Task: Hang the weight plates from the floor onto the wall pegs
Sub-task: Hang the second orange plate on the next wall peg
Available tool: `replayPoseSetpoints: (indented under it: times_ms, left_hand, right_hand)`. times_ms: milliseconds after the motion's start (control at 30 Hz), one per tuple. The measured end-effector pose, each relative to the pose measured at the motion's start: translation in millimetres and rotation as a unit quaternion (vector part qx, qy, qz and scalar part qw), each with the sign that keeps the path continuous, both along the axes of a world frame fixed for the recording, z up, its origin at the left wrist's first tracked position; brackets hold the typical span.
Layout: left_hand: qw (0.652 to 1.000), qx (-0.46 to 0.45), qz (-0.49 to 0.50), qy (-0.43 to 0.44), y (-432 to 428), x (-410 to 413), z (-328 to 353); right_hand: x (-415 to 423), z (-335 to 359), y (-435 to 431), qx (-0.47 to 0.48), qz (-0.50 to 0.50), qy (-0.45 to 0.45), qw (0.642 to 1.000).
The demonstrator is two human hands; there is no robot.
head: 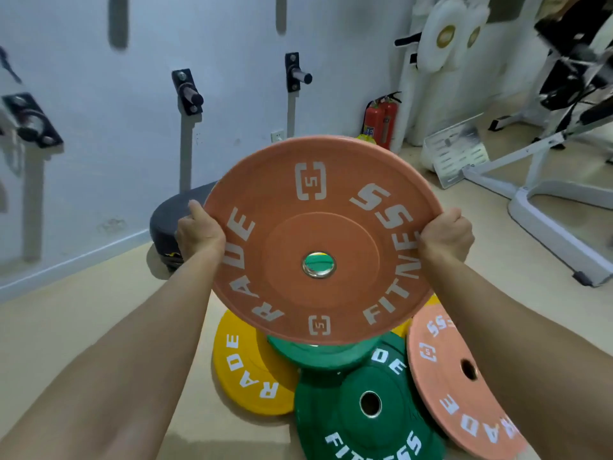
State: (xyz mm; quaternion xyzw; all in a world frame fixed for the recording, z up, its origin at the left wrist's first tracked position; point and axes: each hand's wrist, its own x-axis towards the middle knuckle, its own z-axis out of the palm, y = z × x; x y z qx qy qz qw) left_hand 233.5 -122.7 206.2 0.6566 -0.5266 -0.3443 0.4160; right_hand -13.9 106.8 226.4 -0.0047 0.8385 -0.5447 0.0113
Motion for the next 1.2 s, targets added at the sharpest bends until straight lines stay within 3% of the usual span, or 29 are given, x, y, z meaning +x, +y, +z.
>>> replayPoseSetpoints:
  times_ms: [533,633,800,1200]
  left_hand:
    - [0.996,-0.057,0.064,0.018,-121.4,171.8,530.6]
    - [0.994,-0.074,0.063,0.046,-151.0,199.2,597.6]
    - [0.986,-0.151,0.075,0.019,-167.8,234.1,685.0]
    - [0.941,-0.307,0.128,0.07,-261.2,248.9,878.0]
  right_hand:
    - [145.8,525.7,-138.4,-0.031,0.101,0.026,0.994]
    - [167.7,589.4,-162.9,-0.049,0.111,0.04,0.992]
    - [196.0,670.5,-207.4,-0.093,0.131,0.08,0.984]
    - [204.4,806.2,-353.0,-0.242,0.136,0.081,0.957]
